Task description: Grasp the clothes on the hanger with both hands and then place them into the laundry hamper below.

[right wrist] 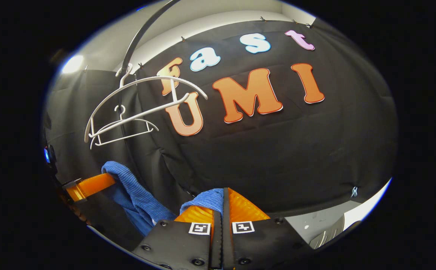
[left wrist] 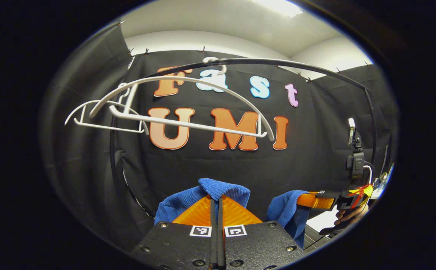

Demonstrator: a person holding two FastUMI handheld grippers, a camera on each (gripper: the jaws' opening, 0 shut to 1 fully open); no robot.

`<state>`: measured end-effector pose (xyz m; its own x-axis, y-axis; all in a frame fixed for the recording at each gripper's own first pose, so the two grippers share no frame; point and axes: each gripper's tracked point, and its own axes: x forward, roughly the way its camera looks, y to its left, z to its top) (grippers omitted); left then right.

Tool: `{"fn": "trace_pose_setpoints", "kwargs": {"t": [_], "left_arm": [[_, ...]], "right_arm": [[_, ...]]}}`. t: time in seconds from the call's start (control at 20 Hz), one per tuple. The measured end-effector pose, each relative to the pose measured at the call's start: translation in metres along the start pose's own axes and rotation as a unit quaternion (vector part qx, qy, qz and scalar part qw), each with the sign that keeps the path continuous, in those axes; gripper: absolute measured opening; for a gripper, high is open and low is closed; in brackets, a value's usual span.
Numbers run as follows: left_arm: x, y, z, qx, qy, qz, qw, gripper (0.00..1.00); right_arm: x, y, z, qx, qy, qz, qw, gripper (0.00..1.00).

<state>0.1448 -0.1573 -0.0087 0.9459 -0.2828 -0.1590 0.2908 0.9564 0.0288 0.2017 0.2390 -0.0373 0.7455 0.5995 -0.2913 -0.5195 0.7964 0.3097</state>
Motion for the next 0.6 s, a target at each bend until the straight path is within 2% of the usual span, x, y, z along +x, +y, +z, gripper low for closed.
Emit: {"fn": "trace_pose_setpoints", "kwargs": {"t": [0.15,0.35,0.6], "left_arm": [[0.018,-0.034,-0.003,-0.005,0.005,-0.018,1.0,0.0],[0.042,-0.057,-0.026,-0.007,0.022,-0.02,1.0,0.0],[0.071,-0.063,-0.084,-0.002,0.062,-0.014,0.998,0.0]], "right_arm": [[0.002,0.0,-0.003,-0.018,0.003,-0.008,1.0,0.08],[0.009,-0.011,-0.018,-0.04,0.013,-0.025,0.999,0.08],[0.025,-0.034,-0.062,-0.037,0.041,-0.035,0.998,0.08]]}}
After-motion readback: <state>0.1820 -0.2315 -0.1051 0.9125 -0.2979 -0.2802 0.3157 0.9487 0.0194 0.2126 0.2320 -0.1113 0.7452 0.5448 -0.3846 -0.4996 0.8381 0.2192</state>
